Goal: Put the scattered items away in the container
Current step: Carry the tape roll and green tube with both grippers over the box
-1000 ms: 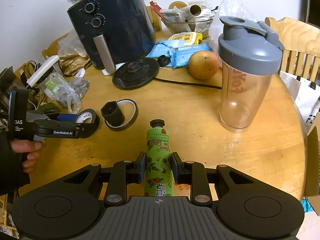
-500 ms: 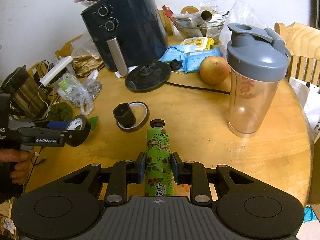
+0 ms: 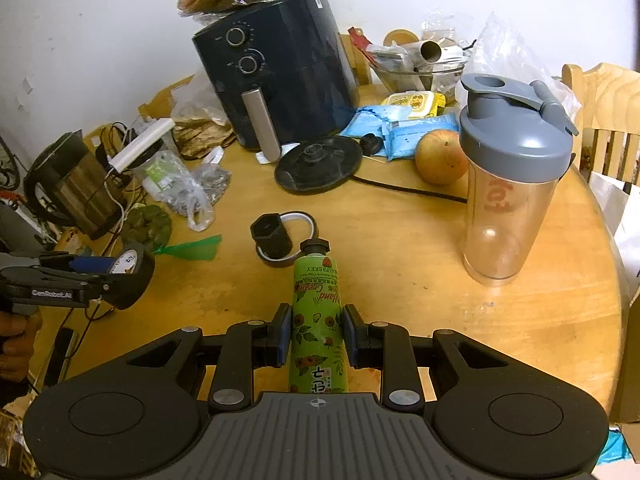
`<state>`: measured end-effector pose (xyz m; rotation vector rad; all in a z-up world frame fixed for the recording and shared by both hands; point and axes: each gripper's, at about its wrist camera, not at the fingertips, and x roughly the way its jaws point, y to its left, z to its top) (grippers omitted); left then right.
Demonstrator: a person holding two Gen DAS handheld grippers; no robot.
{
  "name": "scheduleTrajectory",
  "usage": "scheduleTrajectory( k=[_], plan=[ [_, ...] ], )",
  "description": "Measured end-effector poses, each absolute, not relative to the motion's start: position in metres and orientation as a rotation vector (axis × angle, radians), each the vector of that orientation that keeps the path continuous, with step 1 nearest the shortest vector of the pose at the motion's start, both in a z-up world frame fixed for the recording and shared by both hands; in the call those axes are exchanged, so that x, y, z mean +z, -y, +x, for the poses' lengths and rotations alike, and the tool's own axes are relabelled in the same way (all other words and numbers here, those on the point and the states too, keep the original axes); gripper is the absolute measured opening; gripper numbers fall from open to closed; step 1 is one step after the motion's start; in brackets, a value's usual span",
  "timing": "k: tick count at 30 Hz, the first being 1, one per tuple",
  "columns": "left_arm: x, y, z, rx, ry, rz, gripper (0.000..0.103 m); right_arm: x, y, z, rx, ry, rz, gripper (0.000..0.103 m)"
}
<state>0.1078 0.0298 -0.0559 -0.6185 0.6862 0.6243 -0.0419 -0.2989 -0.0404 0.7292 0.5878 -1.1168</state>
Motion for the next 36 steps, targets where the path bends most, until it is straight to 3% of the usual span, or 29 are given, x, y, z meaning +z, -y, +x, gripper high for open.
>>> scheduleTrajectory(
  k=[14, 36],
  plan=[
    [-0.035, 0.025, 0.098, 0.597, -0.665, -0.634, 0.072, -0.035, 0.276, -0.051, -1.067, -0.557, 0.725, 0.029],
    [-0.05, 0.087, 0.087, 0.607, -0.702, -0.715, 0.072, -0.036, 0.25, -0.039, -0.97, -0.55, 0.72, 0.029]
  ],
)
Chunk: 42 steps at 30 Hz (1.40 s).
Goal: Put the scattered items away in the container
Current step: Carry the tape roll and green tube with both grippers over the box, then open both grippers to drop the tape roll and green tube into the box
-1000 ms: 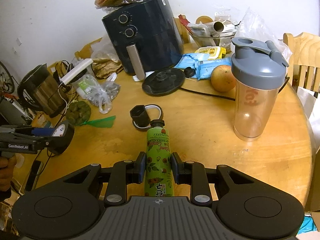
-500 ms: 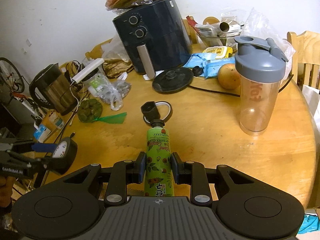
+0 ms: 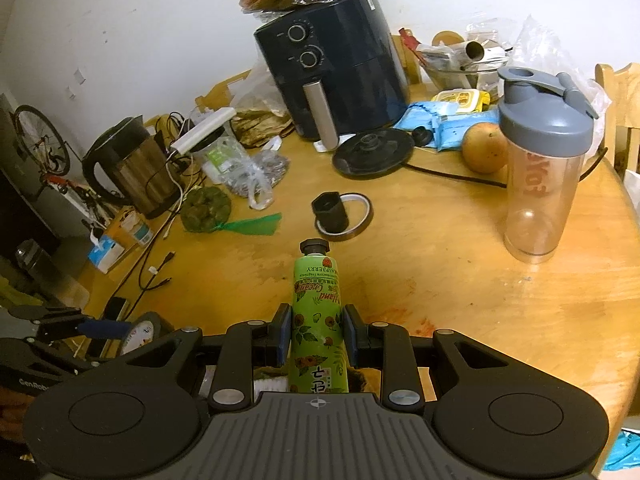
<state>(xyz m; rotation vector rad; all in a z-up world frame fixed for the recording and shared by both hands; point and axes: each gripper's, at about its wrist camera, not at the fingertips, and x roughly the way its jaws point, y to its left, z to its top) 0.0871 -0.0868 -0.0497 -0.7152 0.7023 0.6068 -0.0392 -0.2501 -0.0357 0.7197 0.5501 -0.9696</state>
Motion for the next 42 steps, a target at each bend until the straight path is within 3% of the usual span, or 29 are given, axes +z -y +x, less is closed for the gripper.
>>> scheduleTrajectory(
  k=[38, 40, 41, 42],
  plan=[
    [-0.055, 0.091, 0.065, 0.678, -0.697, -0.816, 0.074, -0.056, 0.241, 0.018, -0.789, -0.6, 0.812, 0.03],
    [-0.055, 0.091, 0.065, 0.679, -0.695, -0.816, 0.074, -0.061, 0.243, 0.023, -0.766, -0.629, 0.845, 0.032],
    [-0.055, 0.09, 0.065, 0.68, -0.693, -0.816, 0.074, -0.063, 0.243, 0.025, -0.757, -0.641, 0.848, 0.039],
    [-0.054, 0.089, 0.065, 0.679, -0.693, -0.815, 0.074, -0.063, 0.242, 0.026, -0.763, -0.649, 0.841, 0.055]
  ],
)
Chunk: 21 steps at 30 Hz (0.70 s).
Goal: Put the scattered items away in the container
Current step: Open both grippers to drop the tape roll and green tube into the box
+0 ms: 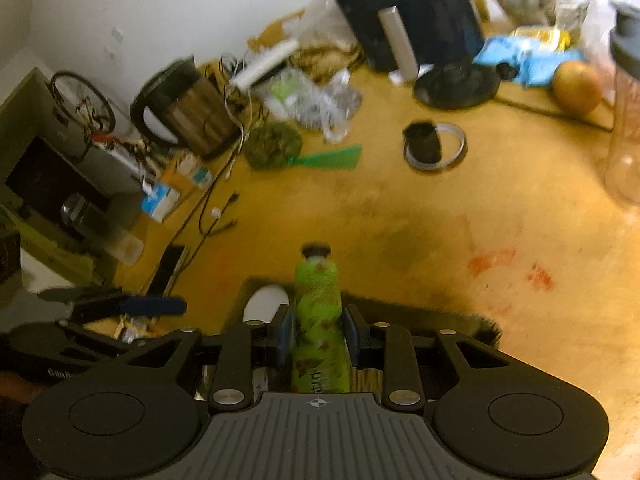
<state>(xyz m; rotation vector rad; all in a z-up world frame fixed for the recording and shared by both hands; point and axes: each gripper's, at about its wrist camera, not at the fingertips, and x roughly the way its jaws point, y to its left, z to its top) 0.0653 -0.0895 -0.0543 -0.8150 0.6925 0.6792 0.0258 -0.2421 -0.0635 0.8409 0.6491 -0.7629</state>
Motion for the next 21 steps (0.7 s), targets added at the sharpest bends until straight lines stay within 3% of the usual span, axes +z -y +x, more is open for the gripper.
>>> scheduleTrajectory(
  k=[3, 6, 21],
  plan=[
    [-0.053, 0.087, 0.065, 0.678, -0.686, -0.81, 0.074, -0.06, 0.238, 0.027, -0.781, -0.659, 0.797, 0.085],
    [-0.053, 0.082, 0.067, 0.675, -0.682, -0.805, 0.074, -0.055, 0.234, 0.026, -0.801, -0.653, 0.753, 0.1],
    [-0.057, 0.036, 0.078, 0.601, -0.672, -0.723, 0.074, -0.041, 0.243, 0.026, -0.972, -0.679, 0.668, 0.103]
  ],
)
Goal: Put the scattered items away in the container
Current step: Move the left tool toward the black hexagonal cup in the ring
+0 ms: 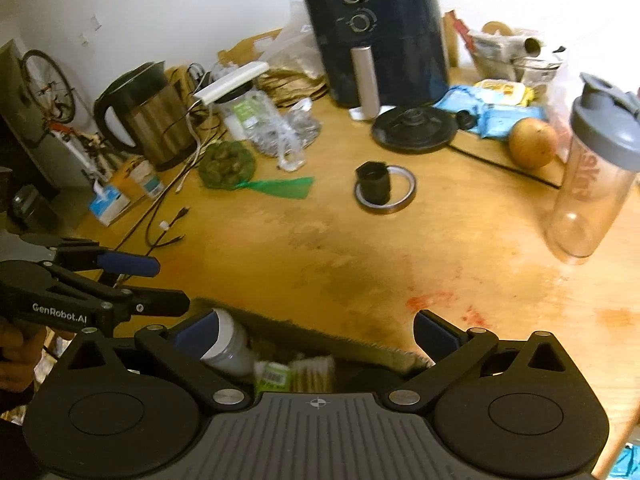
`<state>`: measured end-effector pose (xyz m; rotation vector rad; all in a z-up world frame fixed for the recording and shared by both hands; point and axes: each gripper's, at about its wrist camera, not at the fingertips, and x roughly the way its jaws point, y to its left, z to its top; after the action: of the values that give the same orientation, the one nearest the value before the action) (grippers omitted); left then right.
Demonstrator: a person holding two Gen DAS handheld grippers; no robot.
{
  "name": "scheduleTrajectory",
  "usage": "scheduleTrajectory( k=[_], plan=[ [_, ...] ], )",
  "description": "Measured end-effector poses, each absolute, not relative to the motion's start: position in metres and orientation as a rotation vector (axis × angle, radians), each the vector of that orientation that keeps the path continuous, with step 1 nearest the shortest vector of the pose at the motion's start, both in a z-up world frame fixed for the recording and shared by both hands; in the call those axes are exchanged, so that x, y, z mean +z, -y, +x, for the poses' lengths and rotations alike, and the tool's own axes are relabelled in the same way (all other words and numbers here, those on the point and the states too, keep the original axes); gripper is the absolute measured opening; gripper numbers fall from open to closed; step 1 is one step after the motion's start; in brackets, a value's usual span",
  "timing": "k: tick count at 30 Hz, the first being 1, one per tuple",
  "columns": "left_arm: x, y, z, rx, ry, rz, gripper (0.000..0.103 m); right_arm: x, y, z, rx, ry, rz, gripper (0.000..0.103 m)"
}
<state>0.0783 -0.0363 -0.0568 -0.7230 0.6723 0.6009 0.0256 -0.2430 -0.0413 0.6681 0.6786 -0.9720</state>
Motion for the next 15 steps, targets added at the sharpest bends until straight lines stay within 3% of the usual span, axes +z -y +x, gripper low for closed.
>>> scheduleTrajectory(
  k=[15],
  plan=[
    [-0.069, -0.038, 0.109, 0.529, -0.631, -0.625, 0.074, -0.031, 0.25, 0.026, -1.164, -0.722, 0.675, 0.103]
  ],
)
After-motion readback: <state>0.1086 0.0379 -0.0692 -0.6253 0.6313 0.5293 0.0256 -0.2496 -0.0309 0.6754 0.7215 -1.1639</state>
